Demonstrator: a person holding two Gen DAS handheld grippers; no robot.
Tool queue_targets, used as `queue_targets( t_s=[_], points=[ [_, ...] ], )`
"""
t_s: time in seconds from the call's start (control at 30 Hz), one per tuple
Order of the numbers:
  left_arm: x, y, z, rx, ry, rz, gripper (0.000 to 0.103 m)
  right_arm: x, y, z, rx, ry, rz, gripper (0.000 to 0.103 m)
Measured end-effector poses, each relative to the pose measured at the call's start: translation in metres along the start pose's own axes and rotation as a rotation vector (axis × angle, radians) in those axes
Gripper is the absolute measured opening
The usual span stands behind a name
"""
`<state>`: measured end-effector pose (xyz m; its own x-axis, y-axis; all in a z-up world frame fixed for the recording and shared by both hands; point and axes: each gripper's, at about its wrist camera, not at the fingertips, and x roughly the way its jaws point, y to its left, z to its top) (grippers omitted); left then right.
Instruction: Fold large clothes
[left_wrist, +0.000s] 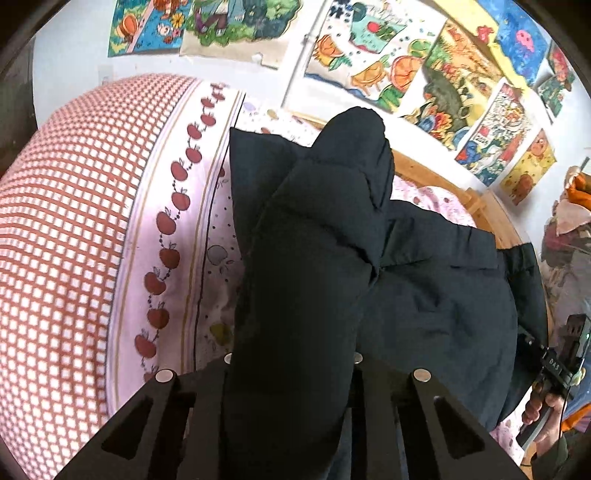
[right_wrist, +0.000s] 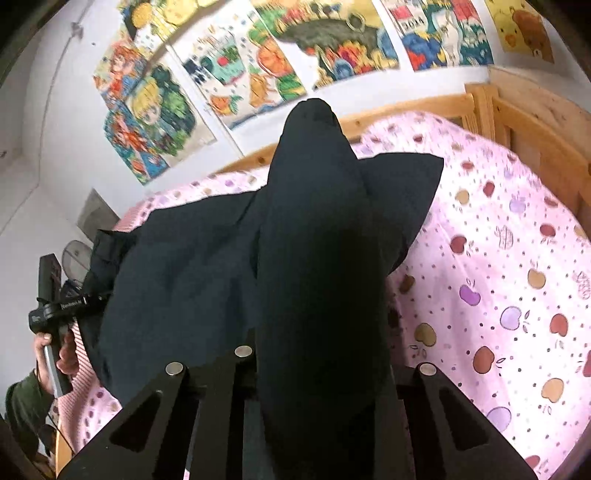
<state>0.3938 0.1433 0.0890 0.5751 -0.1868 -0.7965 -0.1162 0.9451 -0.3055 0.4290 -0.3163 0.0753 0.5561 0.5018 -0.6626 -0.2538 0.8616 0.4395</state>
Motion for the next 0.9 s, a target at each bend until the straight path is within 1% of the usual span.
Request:
queue_targets(
  t_s=[0.13,0.23,0.33,0.43,0.5,0.57,0.67,0.77,0.8,0.9],
  points=[
    [-0.022,0.002,-0.011,0.009,0.011,0.001,0.018,-0.023,0.016,-0.001,-0.029,-0.006,0.019,0.017],
    [-0.036,0.007,-0.025,0.007,0.026,-0.018,0.018,-0.043,0.025,-0.015,-0.058,0.009,0.033,0.017],
    [-0.047,0.006,-0.037,0.018,0.029,-0.04,0.017,-0.064,0.032,-0.027,-0.081,0.005,0.048,0.017],
    [-0.056,-0.001,-0.045,0.03,0.018,-0.056,0.017,-0.081,0.03,-0.037,-0.086,-0.008,0.056,0.017],
    [-0.062,-0.001,-0.051,0.035,0.013,-0.064,0.017,-0.084,0.028,-0.04,-0.086,-0.009,0.055,0.017],
    [-0.061,-0.002,-0.055,0.047,0.016,-0.058,0.017,-0.082,0.025,-0.044,-0.084,-0.001,0.04,0.017],
    [-0.051,-0.001,-0.058,0.037,0.035,-0.046,0.017,-0.069,0.019,-0.05,-0.065,0.031,0.005,0.017],
    [-0.039,-0.001,-0.062,0.047,0.044,-0.02,0.017,-0.054,0.012,-0.056,-0.045,0.069,-0.049,0.018],
    [-0.037,-0.001,-0.063,0.05,0.045,-0.015,0.018,-0.05,0.01,-0.058,-0.038,0.076,-0.06,0.02],
    [-0.033,0.001,-0.064,0.056,0.045,-0.004,0.02,-0.044,0.002,-0.062,-0.006,0.088,-0.083,0.023]
  ],
)
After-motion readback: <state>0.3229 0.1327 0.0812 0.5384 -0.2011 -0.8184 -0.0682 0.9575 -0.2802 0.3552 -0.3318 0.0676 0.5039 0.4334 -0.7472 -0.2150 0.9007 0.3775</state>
